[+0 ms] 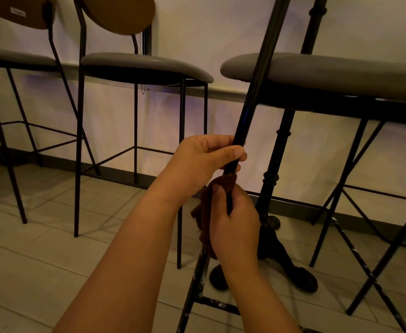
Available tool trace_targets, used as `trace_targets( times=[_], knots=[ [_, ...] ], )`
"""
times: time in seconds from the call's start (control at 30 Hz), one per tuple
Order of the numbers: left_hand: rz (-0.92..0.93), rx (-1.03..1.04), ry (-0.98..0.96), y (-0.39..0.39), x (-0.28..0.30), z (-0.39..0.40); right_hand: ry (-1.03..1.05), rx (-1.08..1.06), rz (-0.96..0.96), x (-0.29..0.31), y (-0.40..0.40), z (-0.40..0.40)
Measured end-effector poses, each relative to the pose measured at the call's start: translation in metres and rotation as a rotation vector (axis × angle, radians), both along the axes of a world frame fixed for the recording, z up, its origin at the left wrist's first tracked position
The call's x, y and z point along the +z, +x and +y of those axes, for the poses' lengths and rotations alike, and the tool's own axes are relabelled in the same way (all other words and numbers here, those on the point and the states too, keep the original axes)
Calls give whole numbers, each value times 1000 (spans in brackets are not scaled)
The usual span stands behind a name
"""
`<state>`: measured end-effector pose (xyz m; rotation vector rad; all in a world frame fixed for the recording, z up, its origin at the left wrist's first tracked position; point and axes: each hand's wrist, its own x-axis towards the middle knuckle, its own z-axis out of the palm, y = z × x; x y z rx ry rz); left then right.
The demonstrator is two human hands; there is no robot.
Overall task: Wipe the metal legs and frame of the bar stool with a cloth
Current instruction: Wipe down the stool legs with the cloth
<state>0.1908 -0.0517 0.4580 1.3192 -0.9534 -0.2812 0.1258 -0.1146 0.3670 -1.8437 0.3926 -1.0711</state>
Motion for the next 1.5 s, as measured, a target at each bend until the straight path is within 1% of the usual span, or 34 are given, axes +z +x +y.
trace_targets(
  times=[0.1, 0.17, 0.27, 0.33, 0.4, 0.57, 0.67, 0.73, 0.83, 1.03, 1.13, 1.3, 1.43, 1.5],
  knots=[
    [4, 8, -1, -1, 1, 0, 38, 78, 26, -6, -4, -5],
    [0, 11, -5, -2, 1, 0, 82, 191, 34, -8, -10, -9],
    [4, 6, -9, -4, 1, 0, 206, 380, 54, -6, -20, -16],
    [7, 0, -6, -5, 1, 0, 234, 378, 78, -2, -22, -21],
    [7, 0, -8, -5, 0, 0, 230, 352, 59, 2, -20, -26],
    [20, 8, -31, -4, -2, 0, 122, 286, -75, 11, -12, -16],
    [13, 11, -34, -3, -2, -1, 84, 252, -91, 5, -11, -10],
    [-5, 7, -28, -2, -2, 0, 98, 272, -59, -6, -15, -10],
    [-22, -8, -20, -1, -3, 1, 142, 345, 45, -17, -21, -14],
    [-24, -27, -15, -2, -4, 3, 227, 565, 211, -4, -30, -41],
    [-18, -11, -7, -4, -1, 4, 200, 524, 211, -5, -29, -40],
    [9, 32, -25, -8, -1, 3, 139, 274, 89, -35, -23, -21],
    [33, 46, -39, -8, -4, 2, 155, 216, 83, -46, -19, -13],
    [45, 50, -52, -9, -6, 1, 164, 237, 104, -46, -21, -13]
  ],
)
